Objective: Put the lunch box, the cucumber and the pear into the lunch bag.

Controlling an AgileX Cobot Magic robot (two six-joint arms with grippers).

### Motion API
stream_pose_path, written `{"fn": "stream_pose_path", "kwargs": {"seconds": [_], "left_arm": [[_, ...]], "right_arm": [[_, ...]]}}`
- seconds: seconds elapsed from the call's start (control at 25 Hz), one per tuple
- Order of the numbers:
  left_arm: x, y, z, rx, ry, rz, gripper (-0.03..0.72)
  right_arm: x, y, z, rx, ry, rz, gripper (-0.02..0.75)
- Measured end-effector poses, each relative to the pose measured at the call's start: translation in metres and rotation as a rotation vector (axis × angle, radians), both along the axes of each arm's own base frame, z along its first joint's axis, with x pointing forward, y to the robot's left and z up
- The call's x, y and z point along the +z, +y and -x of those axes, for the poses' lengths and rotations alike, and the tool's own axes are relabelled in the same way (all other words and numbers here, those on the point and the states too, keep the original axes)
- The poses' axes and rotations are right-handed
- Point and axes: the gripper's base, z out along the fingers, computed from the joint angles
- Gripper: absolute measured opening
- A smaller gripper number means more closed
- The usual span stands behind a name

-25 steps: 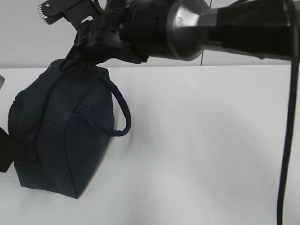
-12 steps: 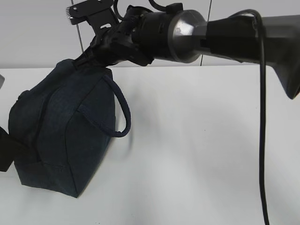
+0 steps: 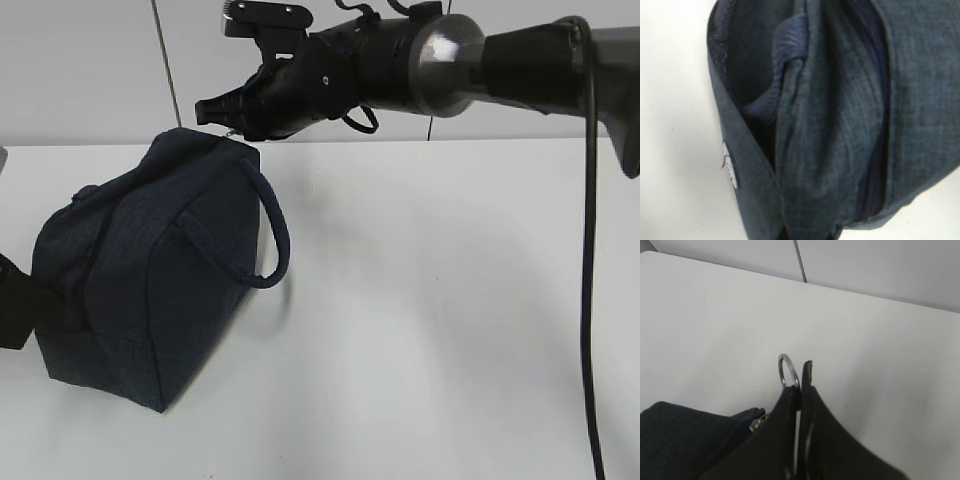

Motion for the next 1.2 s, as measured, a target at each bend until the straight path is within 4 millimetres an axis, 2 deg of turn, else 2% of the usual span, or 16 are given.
{"fn": "stream_pose_path", "kwargs": {"seconds": [0.2, 0.6, 0.88, 0.96, 1.08, 1.2], "left_arm": [[0.000, 0.000, 0.001, -0.007, 0.009, -0.003, 0.013], [-0.001, 0.000, 0.001, -0.011, 0.008, -0.010, 0.012], [-0.001, 0.000, 0.001, -0.012, 0.007, -0.011, 0.017], [-0.001, 0.000, 0.001, -0.015, 0.012, -0.010, 0.049], [-0.002, 0.000, 0.003, -0.024, 0.031, -0.008, 0.162], [-0.002, -0.001, 0.004, -0.027, 0.039, -0.007, 0.270]], "right_arm": [[-0.027, -0.001, -0.008, 0.013, 0.071, -0.035, 0.000], [-0.058, 0.002, -0.012, 0.005, 0.142, -0.055, 0.000], [-0.061, 0.003, -0.012, 0.014, 0.147, -0.052, 0.004], [-0.061, 0.003, -0.012, 0.030, 0.136, -0.034, 0.036], [-0.053, -0.002, -0.012, 0.063, 0.107, 0.008, 0.161], [-0.038, -0.006, -0.010, 0.096, 0.087, 0.041, 0.366]]}}
